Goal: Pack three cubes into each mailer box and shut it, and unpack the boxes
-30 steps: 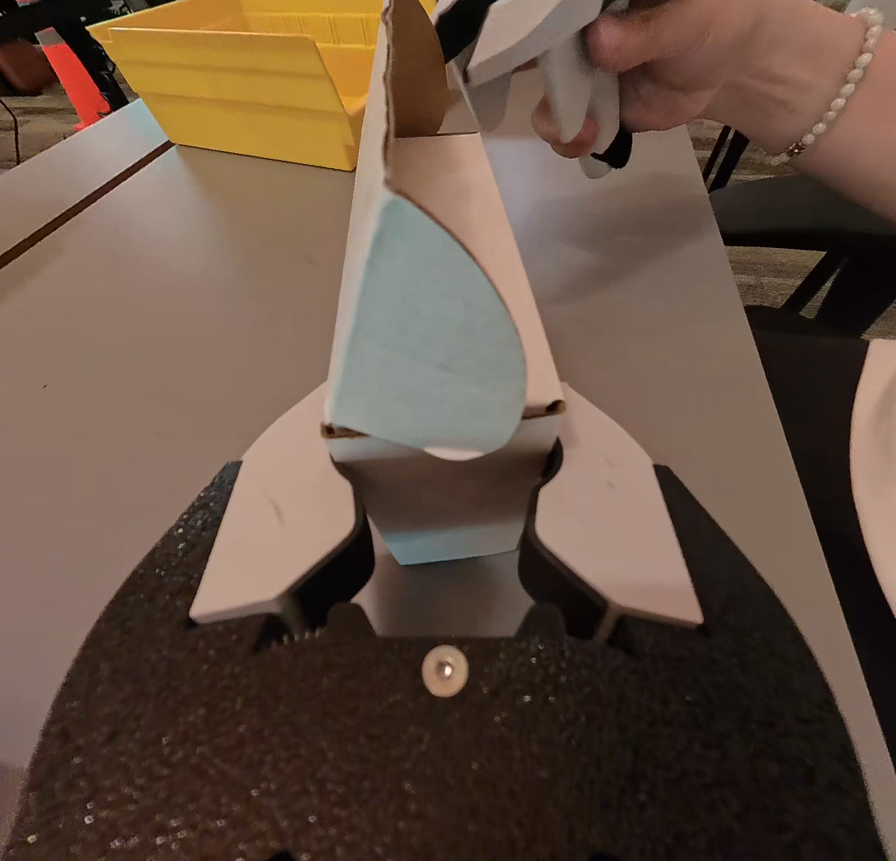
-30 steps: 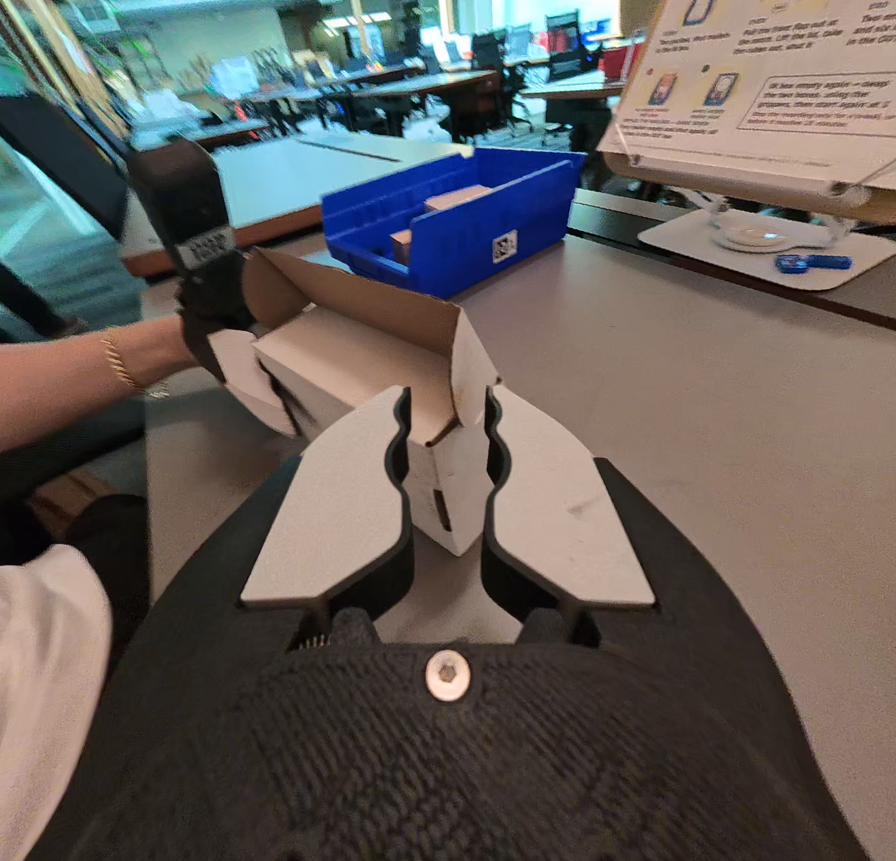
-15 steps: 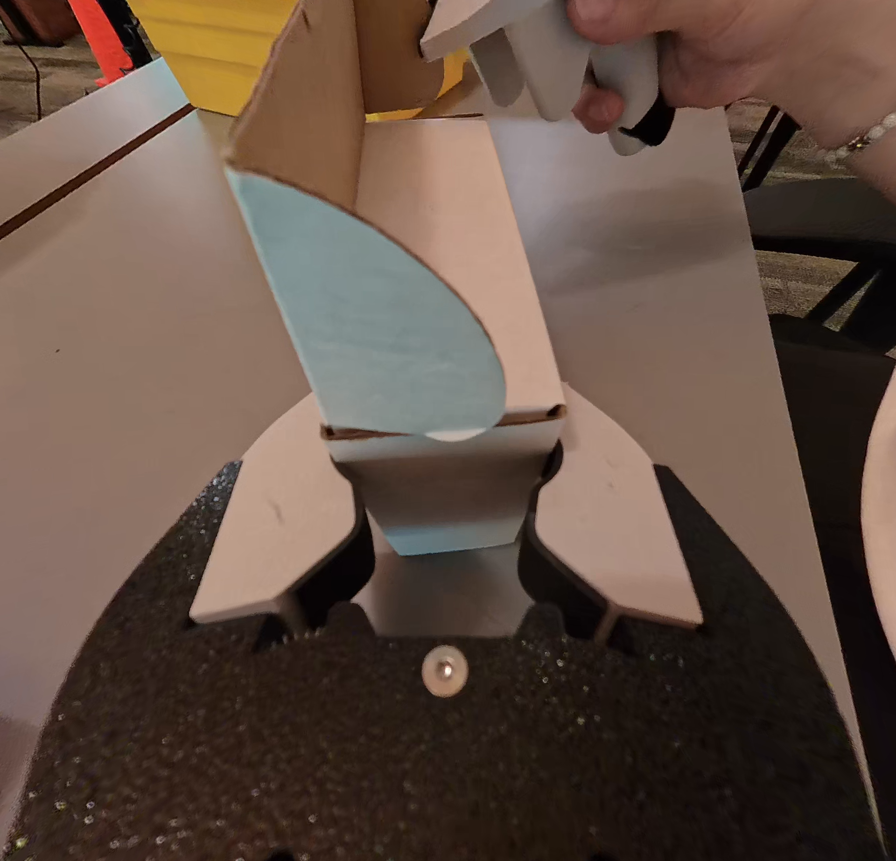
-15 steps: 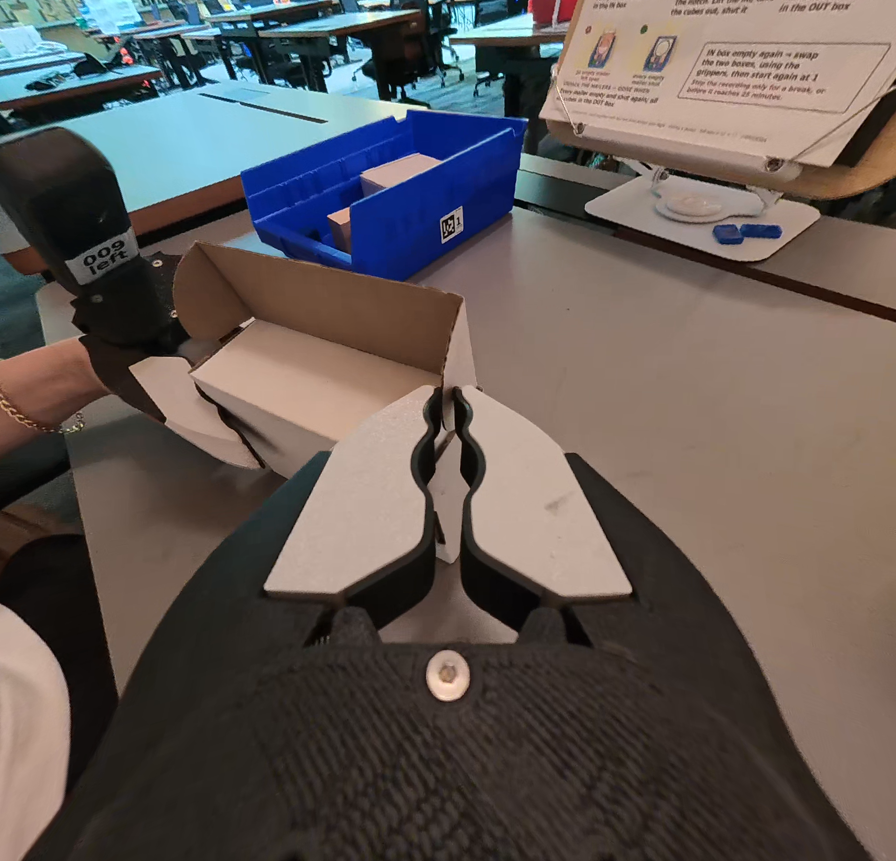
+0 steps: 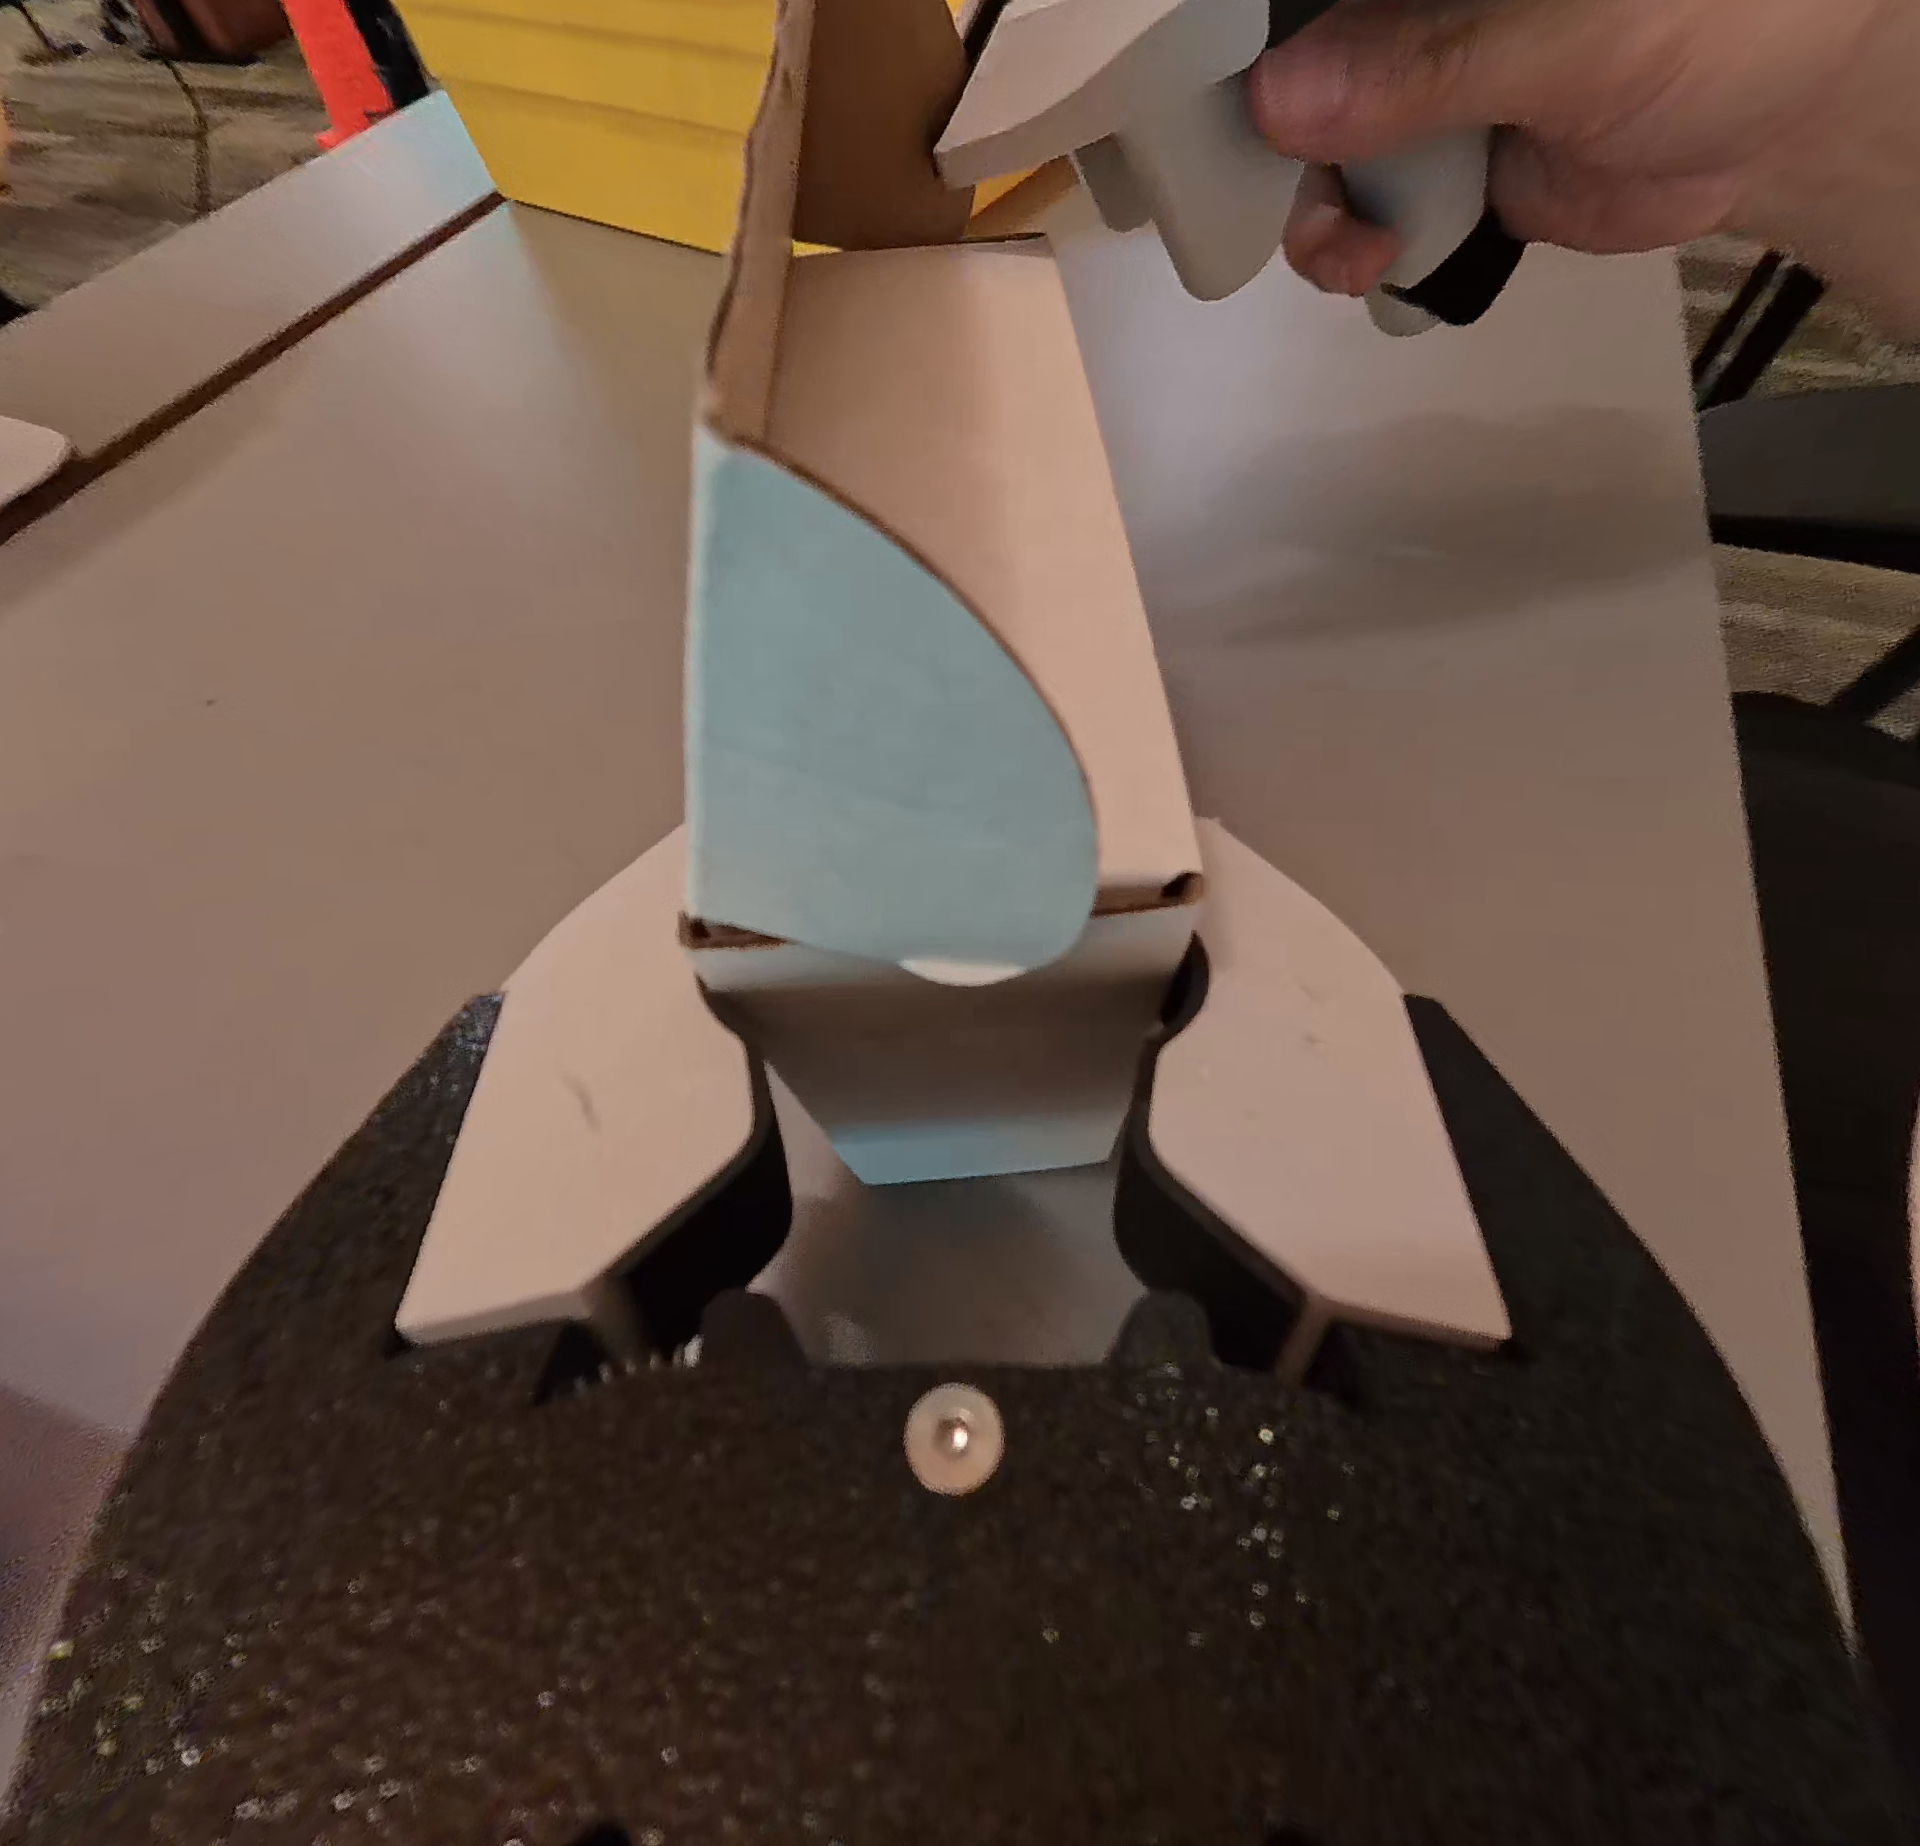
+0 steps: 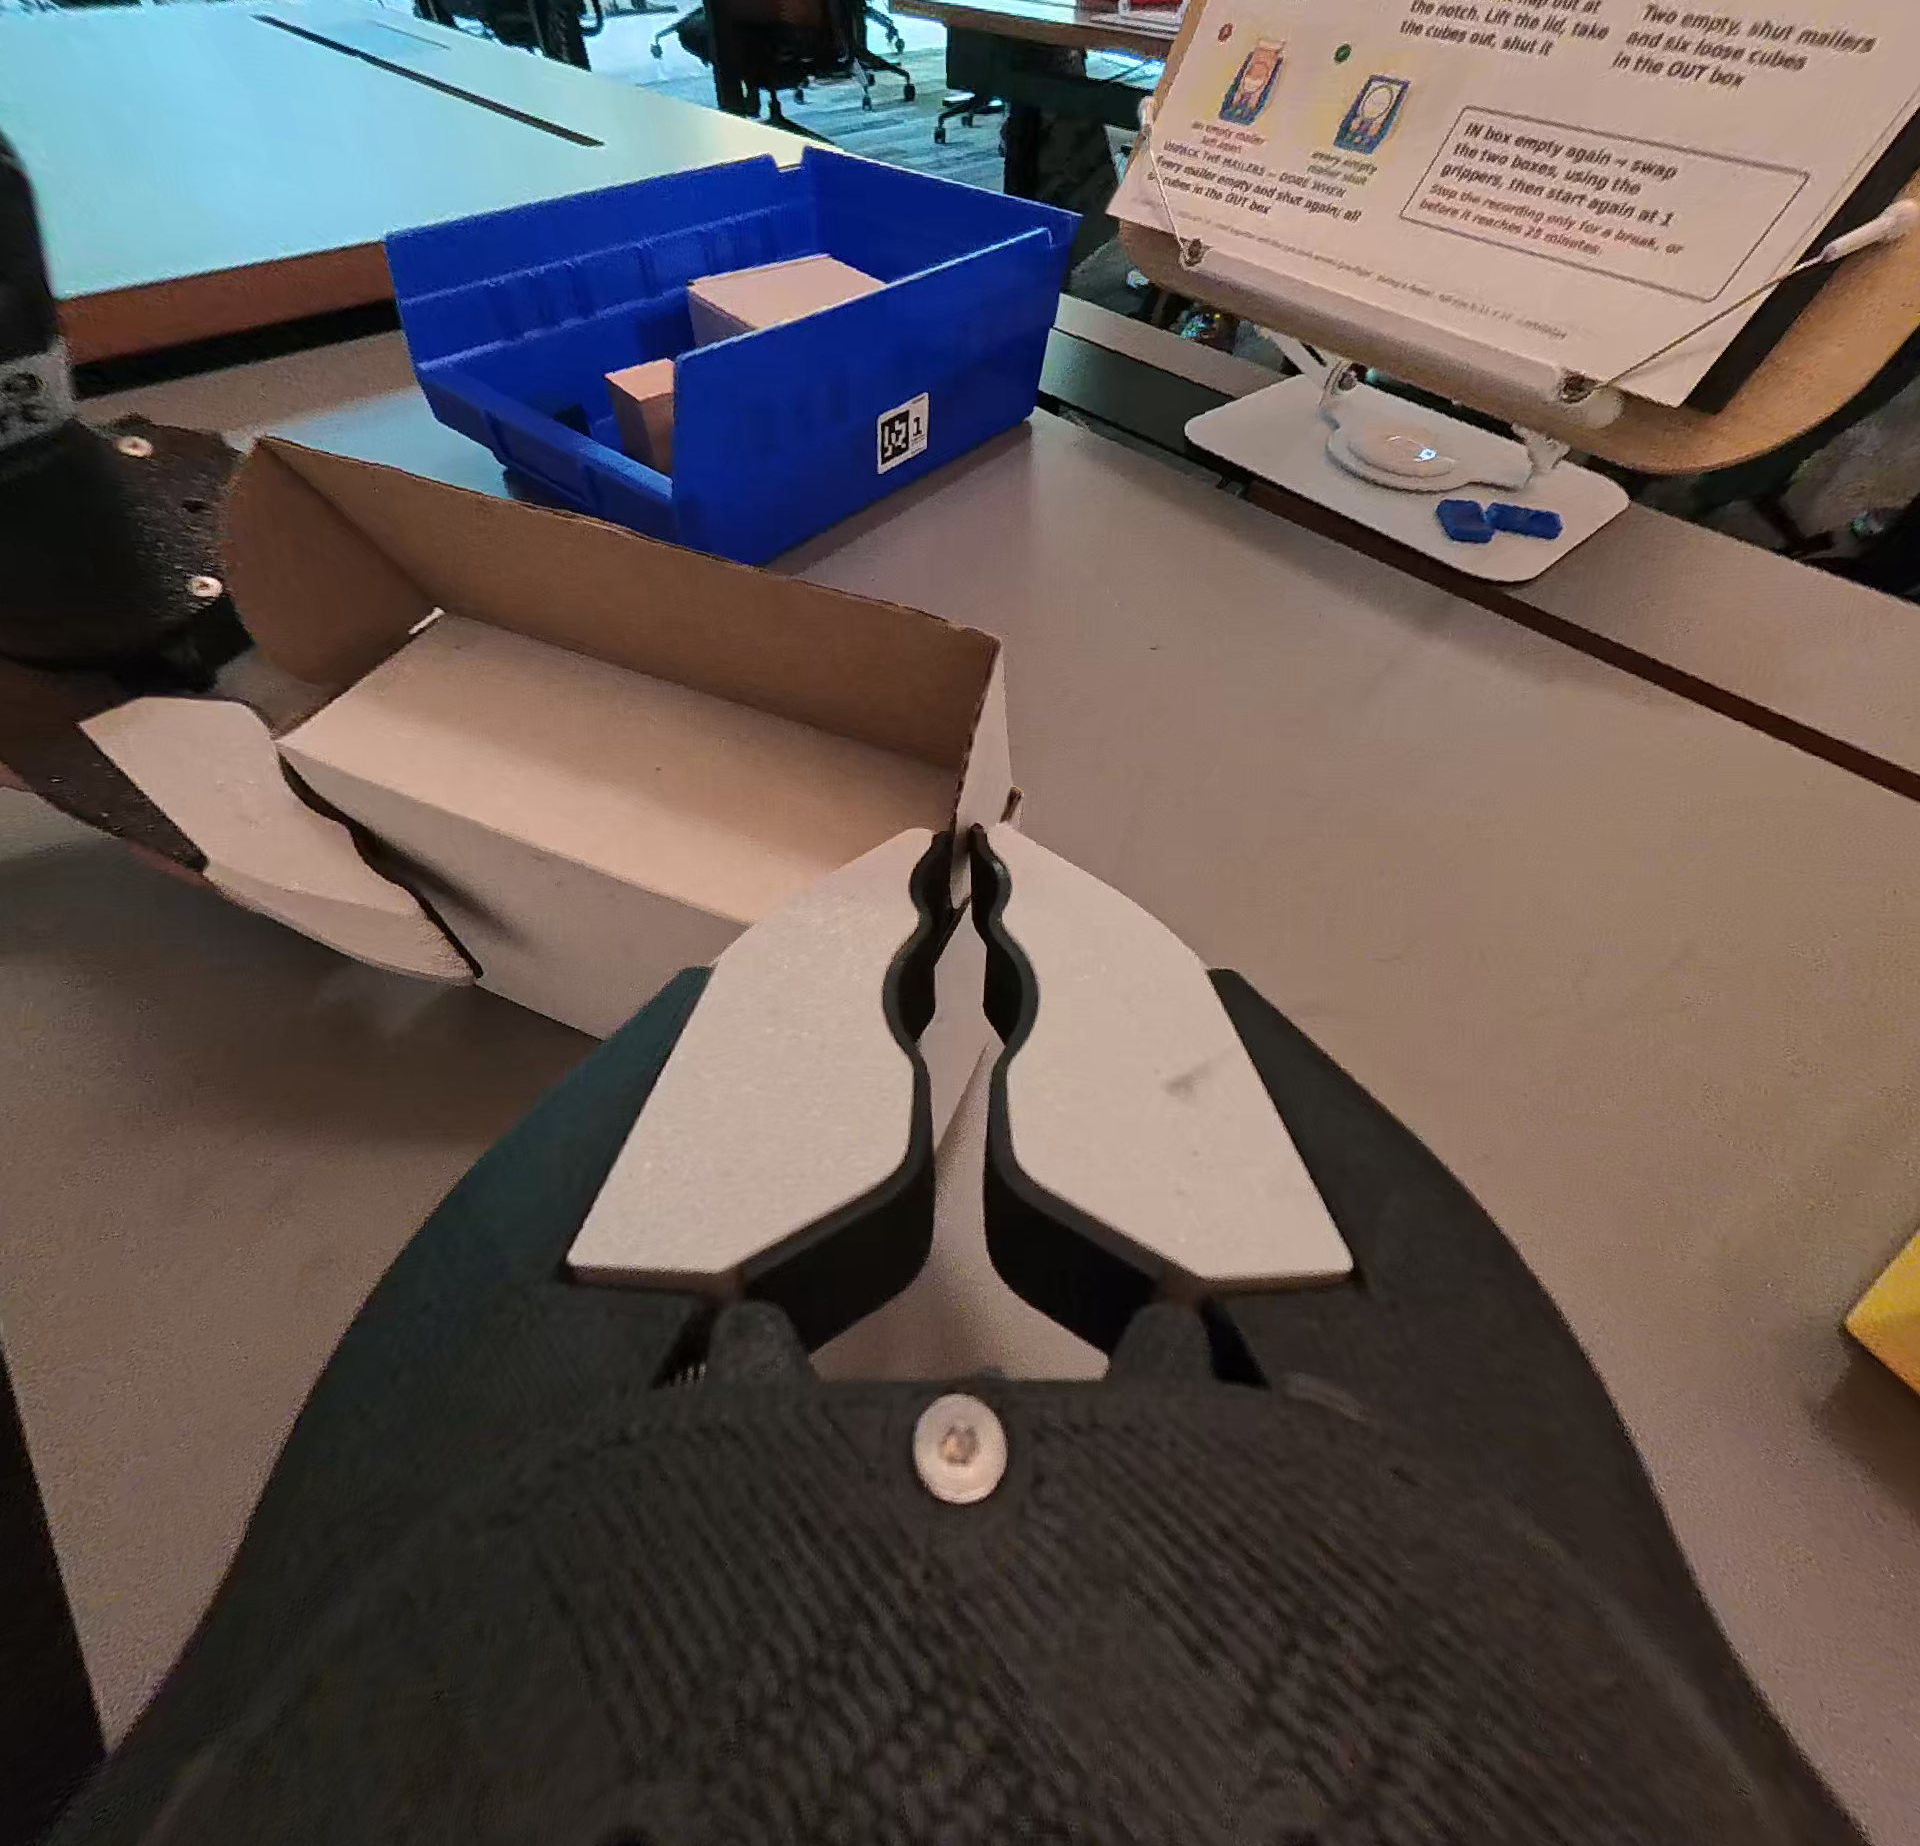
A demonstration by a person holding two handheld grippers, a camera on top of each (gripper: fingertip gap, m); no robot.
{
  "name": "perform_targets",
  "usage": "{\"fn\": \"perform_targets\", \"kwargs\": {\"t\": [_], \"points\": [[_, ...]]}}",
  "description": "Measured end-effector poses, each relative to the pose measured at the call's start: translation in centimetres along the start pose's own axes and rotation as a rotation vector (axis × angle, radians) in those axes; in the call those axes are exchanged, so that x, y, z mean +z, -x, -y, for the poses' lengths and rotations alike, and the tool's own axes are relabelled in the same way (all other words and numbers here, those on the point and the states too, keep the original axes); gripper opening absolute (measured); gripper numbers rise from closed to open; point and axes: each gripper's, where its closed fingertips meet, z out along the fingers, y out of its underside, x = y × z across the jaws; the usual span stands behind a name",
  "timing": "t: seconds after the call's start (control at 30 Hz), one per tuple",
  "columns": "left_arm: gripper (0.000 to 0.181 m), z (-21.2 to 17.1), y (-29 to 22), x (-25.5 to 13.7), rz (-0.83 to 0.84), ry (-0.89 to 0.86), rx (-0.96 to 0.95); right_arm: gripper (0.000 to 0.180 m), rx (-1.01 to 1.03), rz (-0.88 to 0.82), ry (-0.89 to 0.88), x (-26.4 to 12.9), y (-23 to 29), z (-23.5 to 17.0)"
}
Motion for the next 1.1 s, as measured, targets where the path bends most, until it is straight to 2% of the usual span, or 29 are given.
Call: {"fn": "perform_targets", "kwargs": {"t": [0.03,0.13,0.23,0.3,0.37,0.57,0.77,0.9,1.1], "points": [[0.078,0.0,0.1,-0.2,0.031,-0.003,0.026,0.003,-0.012,-0.007,0.002,0.1,0.0,0.1],[0.083,0.3,0.6,-2.1,0.138,-0.018,0.076,0.003,-0.021,-0.013,0.012,0.3,0.3,0.2],[0.082,1.3,0.4,-5.1,0.212,-0.060,0.010,0.003,-0.029,-0.037,0.015,0.3,0.4,0.2],[0.067,2.1,0.4,-7.1,0.299,-0.086,-0.082,0.003,-0.030,-0.052,0.012,0.2,0.5,0.1],[0.043,3.1,-0.2,-8.2,0.356,-0.128,-0.137,0.003,-0.027,-0.066,0.005,0.1,0.6,0.0],[0.002,3.5,0.2,-8.3,0.547,-0.101,-0.135,0.003,-0.011,-0.085,-0.008,-0.1,1.1,0.0],[0.000,3.3,1.3,-7.8,0.615,-0.077,-0.158,0.004,-0.026,-0.097,-0.003,-0.6,1.3,-0.2],[0.008,3.3,1.6,-8.2,0.655,-0.053,-0.151,0.004,0.000,-0.101,-0.021,-0.7,1.3,-0.3],[0.021,3.2,1.1,-8.7,0.618,-0.067,-0.197,0.004,0.017,-0.094,-0.025,-0.8,1.5,-0.3]]}}
